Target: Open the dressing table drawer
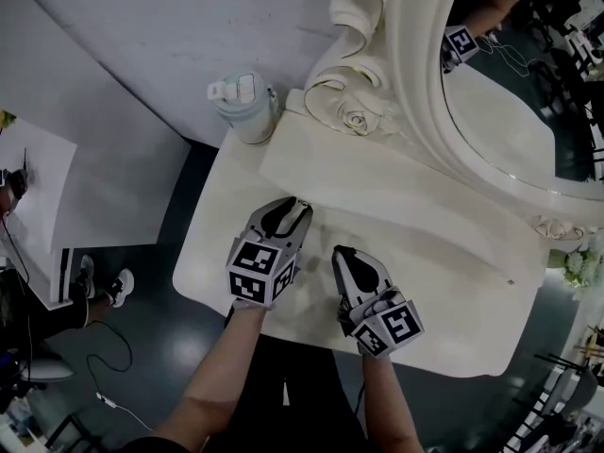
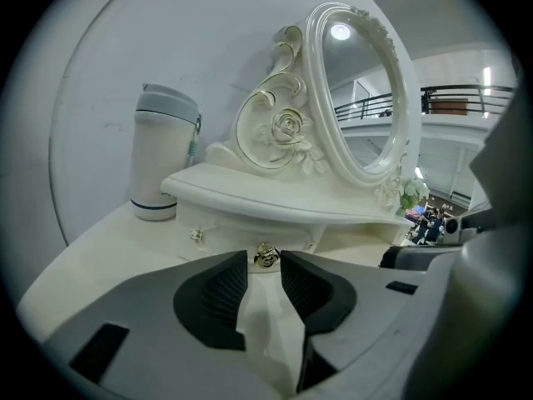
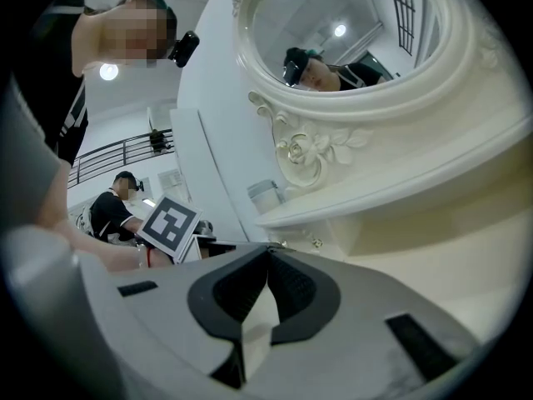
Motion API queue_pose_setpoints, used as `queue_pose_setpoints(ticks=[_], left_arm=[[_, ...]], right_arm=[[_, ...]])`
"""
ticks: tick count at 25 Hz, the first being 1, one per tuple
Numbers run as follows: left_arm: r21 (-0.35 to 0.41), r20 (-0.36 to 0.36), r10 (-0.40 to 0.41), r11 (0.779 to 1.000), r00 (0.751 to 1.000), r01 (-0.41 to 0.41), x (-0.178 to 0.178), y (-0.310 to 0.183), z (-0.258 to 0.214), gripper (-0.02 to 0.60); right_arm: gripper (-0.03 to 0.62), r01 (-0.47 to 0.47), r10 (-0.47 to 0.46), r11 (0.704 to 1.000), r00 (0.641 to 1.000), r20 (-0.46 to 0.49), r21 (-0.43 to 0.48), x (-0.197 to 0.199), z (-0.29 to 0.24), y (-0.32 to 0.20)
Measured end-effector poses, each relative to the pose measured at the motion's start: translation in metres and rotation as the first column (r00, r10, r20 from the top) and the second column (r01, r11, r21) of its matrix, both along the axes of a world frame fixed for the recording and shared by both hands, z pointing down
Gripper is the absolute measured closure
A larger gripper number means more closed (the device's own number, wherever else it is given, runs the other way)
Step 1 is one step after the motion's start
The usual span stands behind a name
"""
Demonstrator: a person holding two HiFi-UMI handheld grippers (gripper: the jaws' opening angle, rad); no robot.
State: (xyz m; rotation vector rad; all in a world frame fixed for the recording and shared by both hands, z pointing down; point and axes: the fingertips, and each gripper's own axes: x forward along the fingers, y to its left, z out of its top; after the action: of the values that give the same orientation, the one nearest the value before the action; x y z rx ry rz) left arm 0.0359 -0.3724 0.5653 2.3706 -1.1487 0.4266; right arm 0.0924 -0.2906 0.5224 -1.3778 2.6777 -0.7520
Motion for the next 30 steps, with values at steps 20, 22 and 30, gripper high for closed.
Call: queue_pose_setpoints(ticks=[20,22,30], left_arm=[[-0.07,0.009,-0.02,0.997,1.0,0.021,0.005,0.003,0.001,0.479],[-0.071,0.01,-0.016,0.997,1.0,0.017,0.004,0.005,0.001,0.479],[-0.083,0.015,-0.01,0.997,1.0,0.011,0.0,0.018,0.003,0.479]], right_arm=[[0.588,-0.045,0.045,0.999,0.999,-0.002,-0.019,0.012,0.006,0.01],[0.588,-0.044,0.043,0.999,0.999,-0.003,-0.018,0.01,0.006,0.012],[0.588,-0.045,0.045,0.999,0.999,-0.001,-0.015,0.004,0.005,0.021]])
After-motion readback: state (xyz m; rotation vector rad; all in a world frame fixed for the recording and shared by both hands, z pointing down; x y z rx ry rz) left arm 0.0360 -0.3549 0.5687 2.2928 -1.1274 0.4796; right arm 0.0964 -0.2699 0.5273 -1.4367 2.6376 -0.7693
